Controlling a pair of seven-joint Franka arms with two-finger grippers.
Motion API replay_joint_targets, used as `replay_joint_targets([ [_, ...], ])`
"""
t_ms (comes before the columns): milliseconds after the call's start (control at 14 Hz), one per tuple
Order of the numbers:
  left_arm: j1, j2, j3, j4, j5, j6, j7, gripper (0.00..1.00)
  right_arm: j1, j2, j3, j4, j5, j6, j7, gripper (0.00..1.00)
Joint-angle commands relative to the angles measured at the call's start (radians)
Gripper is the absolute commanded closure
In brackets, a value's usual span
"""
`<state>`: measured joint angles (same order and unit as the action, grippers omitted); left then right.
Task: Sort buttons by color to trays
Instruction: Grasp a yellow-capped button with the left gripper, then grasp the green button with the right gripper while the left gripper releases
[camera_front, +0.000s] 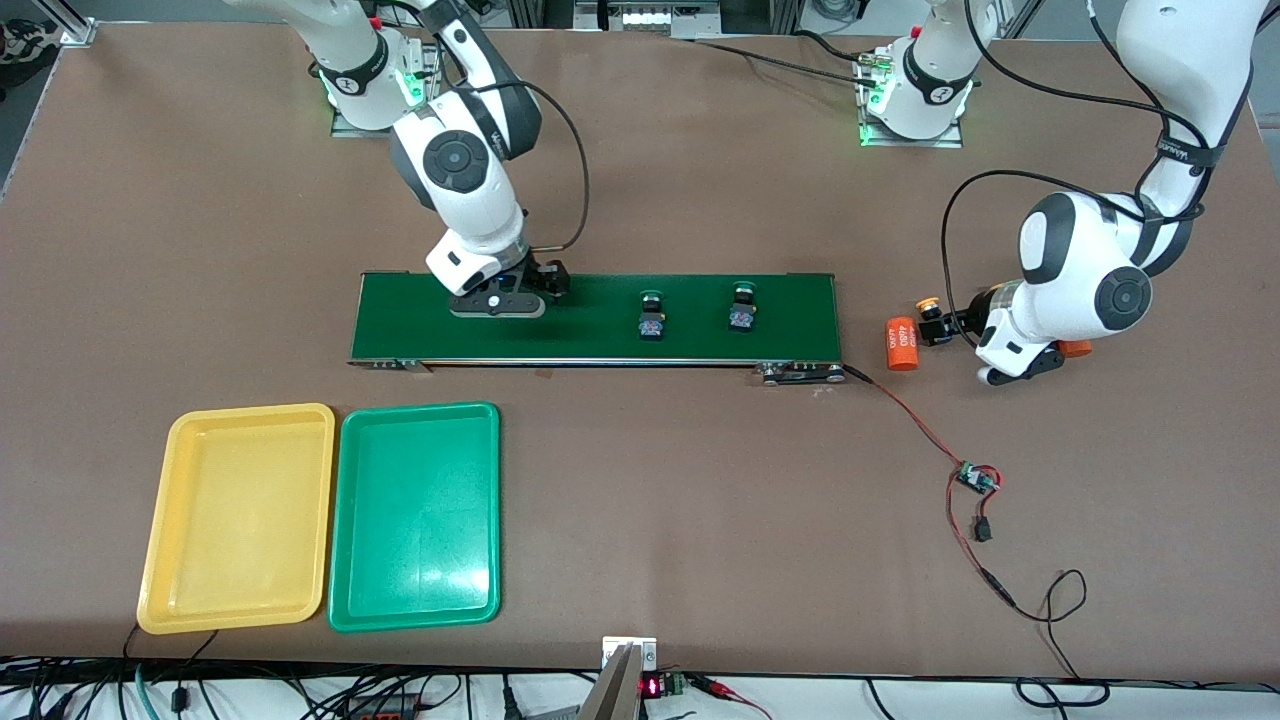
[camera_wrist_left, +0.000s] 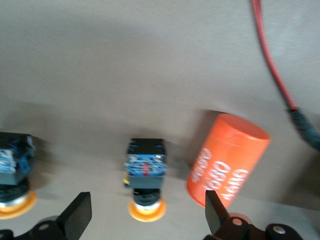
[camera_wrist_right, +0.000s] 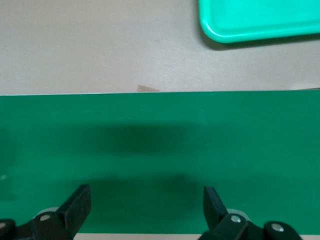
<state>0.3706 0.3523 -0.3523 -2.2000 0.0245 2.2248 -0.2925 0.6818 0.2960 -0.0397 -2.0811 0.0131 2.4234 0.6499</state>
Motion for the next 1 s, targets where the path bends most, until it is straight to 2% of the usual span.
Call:
replay_joint_targets([
  [0, 0.021, 0.034, -0.002, 0.006, 0.058, 0.045, -0.013, 0.00, 0.025, 0.006, -0.006, 0.036, 0.004, -0.009, 0.033, 0.00],
  [429, 0.042, 0.082, -0.002, 0.008, 0.060, 0.085, -0.013, 0.00, 0.065, 0.049, -0.006, 0.102, 0.005, -0.009, 0.103, 0.00],
  [857, 0.044, 0.086, -0.002, -0.001, 0.060, 0.081, -0.017, 0.00, 0.078, 0.094, -0.006, 0.164, 0.005, -0.009, 0.157, 0.00],
  [929, 0.044, 0.085, -0.002, -0.003, 0.060, 0.076, -0.016, 0.04, 0.074, 0.097, -0.006, 0.176, 0.005, -0.009, 0.169, 0.00],
])
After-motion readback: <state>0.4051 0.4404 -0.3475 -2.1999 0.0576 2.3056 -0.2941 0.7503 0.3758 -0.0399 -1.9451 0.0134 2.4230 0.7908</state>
